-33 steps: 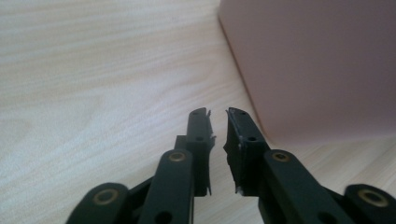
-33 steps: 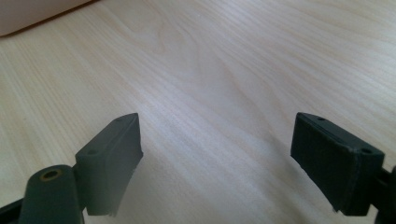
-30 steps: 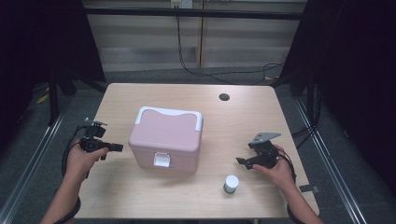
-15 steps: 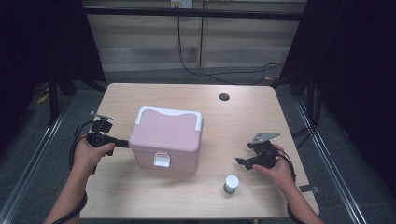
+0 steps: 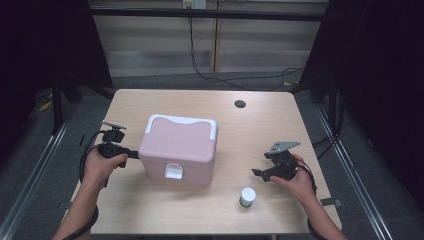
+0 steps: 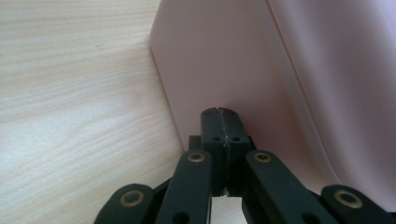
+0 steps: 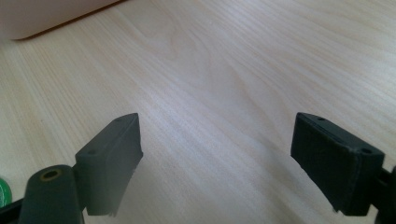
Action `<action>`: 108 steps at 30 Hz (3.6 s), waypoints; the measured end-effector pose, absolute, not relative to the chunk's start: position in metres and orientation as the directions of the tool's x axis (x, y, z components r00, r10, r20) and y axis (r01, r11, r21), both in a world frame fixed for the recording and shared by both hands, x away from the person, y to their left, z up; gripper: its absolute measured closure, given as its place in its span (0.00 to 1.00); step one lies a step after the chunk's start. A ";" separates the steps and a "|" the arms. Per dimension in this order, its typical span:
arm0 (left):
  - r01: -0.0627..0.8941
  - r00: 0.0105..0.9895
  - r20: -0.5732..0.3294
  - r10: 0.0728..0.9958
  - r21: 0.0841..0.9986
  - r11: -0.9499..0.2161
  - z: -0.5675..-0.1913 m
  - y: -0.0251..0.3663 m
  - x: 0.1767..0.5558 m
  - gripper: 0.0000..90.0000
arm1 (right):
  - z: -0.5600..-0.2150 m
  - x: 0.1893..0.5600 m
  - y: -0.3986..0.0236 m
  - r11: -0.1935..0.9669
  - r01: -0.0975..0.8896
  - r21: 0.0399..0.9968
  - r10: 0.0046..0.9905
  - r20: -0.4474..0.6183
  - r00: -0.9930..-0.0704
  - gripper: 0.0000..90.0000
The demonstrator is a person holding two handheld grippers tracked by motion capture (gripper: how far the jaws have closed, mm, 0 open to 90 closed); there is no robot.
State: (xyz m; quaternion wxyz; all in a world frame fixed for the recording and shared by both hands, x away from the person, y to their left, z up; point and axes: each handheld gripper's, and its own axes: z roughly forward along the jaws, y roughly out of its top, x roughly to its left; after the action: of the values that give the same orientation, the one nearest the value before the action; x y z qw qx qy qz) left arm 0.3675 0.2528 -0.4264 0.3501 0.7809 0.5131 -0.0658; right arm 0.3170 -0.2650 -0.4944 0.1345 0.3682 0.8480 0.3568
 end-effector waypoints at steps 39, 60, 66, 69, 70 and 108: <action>0.855 0.478 -0.503 0.721 0.454 -0.250 -0.425 0.208 0.366 1.00 | -0.473 0.327 -0.246 0.440 0.497 0.748 0.699 0.062 -0.712 0.17; 0.848 0.502 -0.513 0.696 0.451 -0.278 -0.428 0.185 0.367 1.00 | -0.470 0.333 -0.237 0.455 0.493 0.742 0.684 0.063 -0.726 0.17; 0.850 0.501 -0.527 0.686 0.448 -0.277 -0.430 0.180 0.367 1.00 | -0.471 0.332 -0.238 0.450 0.495 0.744 0.686 0.067 -0.724 0.17; 0.851 0.499 -0.528 0.688 0.448 -0.274 -0.430 0.178 0.367 1.00 | -0.471 0.332 -0.238 0.453 0.495 0.741 0.685 0.066 -0.725 0.17; 0.848 0.504 -0.523 0.687 0.451 -0.278 -0.430 0.178 0.367 1.00 | -0.472 0.332 -0.239 0.451 0.498 0.741 0.686 0.069 -0.724 0.17; 0.773 0.530 -0.344 0.775 0.572 -0.275 -0.394 0.198 0.381 0.40 | -0.463 0.312 -0.258 0.458 0.513 0.726 0.670 0.097 -0.736 0.42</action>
State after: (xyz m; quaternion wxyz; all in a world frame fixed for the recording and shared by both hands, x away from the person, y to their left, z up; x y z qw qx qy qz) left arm 0.3807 0.1983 -0.3942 0.3571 0.7986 0.4845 0.0014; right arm 0.3116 -0.2576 -0.4629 0.1016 0.3489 0.8478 0.3863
